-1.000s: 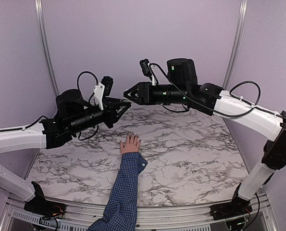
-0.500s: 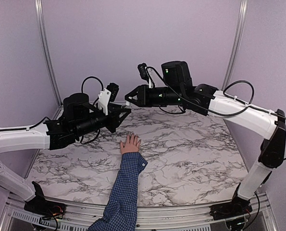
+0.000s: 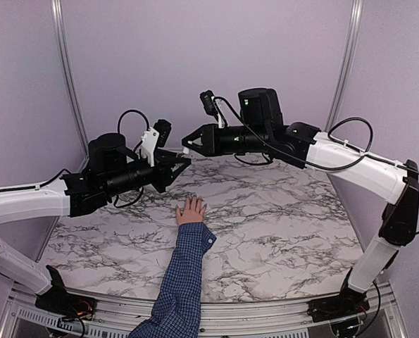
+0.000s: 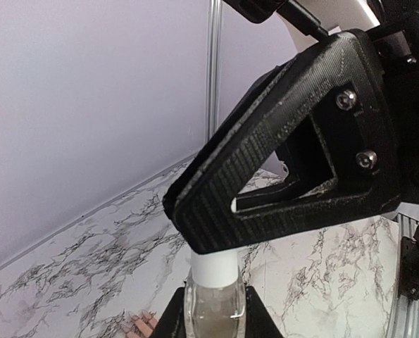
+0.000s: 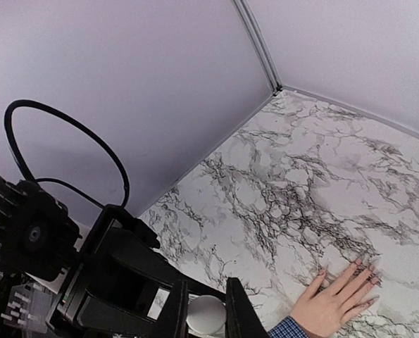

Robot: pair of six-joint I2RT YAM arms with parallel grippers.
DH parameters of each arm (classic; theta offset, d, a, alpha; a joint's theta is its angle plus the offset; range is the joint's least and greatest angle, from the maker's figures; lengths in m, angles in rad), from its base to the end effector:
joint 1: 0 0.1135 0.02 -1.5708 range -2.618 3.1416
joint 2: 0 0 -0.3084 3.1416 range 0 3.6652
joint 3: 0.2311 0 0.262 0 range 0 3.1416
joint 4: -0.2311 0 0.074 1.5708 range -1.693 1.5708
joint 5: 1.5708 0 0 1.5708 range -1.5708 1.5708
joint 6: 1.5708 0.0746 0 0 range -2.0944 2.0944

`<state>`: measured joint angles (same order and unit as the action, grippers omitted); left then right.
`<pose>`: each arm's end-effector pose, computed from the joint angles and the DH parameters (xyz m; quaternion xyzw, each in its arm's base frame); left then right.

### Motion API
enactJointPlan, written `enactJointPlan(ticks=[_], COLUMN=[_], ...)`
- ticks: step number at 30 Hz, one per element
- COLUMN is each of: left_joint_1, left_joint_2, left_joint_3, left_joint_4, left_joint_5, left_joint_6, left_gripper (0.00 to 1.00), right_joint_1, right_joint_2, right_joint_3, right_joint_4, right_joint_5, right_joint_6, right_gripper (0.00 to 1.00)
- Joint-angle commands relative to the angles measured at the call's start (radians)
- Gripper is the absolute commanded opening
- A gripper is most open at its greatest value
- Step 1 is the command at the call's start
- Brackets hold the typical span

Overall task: Paint the nails
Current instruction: Unscrew the nail polish bottle cap from the nail polish bottle.

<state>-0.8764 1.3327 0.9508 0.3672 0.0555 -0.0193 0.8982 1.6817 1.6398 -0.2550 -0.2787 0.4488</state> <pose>0.2238 -0.2753 0.3717 0.3136 0.6395 -0.3216 0.6239 0.2648 0.3654 0.4266 -0.2579 0.7577 0.4546 0.3907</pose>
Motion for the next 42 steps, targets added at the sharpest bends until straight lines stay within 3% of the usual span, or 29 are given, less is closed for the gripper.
enactJointPlan(ticks=[1, 18, 26, 29, 32, 35, 38, 42], left_joint_1=[0.007, 0.020, 0.020, 0.020, 0.022, 0.021, 0.022, 0.020], left_joint_2=[-0.051, -0.045, -0.032, -0.041, -0.069, -0.088, -0.100, -0.102], left_joint_3=[0.009, 0.118, 0.161, 0.143, 0.097, 0.057, 0.025, -0.004], left_joint_4=[0.069, 0.126, 0.140, 0.141, 0.142, 0.143, 0.145, 0.145], left_joint_5=[0.215, 0.742, 0.854, 0.808, 0.677, 0.554, 0.439, 0.314], left_joint_6=[-0.008, -0.127, -0.196, -0.186, -0.148, -0.115, -0.095, -0.094], left_gripper=[0.00, 0.00, 0.00, 0.00, 0.00, 0.00, 0.00, 0.00], right_joint_1=[0.015, 0.016, 0.014, 0.008, 0.002, 0.002, 0.005, 0.012], right_joint_2=[-0.051, -0.130, -0.143, -0.146, -0.155, -0.156, -0.154, -0.142], right_joint_3=[0.000, -0.077, -0.095, -0.092, -0.091, -0.087, -0.092, -0.074], right_joint_4=[0.104, 0.231, 0.285, 0.277, 0.278, 0.293, 0.307, 0.224], right_joint_5=[-0.145, -0.432, -0.518, -0.507, -0.476, -0.454, -0.413, -0.253], right_joint_6=[-0.040, -0.209, -0.231, -0.224, -0.201, -0.160, -0.114, -0.059], right_gripper=[0.00, 0.00, 0.00, 0.03, 0.29, 0.44, 0.49, 0.49])
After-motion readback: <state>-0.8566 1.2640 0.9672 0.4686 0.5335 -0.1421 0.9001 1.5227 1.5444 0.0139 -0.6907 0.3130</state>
